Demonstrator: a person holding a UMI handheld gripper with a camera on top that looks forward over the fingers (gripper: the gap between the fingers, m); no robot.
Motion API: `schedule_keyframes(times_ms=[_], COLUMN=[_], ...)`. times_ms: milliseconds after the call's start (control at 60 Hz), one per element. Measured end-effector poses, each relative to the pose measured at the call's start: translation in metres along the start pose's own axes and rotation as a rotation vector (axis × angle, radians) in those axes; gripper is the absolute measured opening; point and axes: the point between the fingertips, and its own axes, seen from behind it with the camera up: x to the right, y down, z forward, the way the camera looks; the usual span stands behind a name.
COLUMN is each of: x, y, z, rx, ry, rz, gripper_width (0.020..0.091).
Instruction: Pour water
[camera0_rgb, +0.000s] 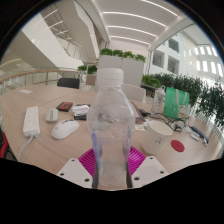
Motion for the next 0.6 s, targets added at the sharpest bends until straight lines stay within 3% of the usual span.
schedule_keyframes(times_ms=[300,450,600], x=[-0.023,-0.030,-0.011], y=[-0.012,-0.063,-0.115], z=[-0.002,-0.004,0.007], rx=[-0.047,-0.029,-0.048], ry=[-0.121,-0.217,-0.327], rz=[0.000,0.173,0.638], gripper_width=[0.0380,0.0381,0.0383])
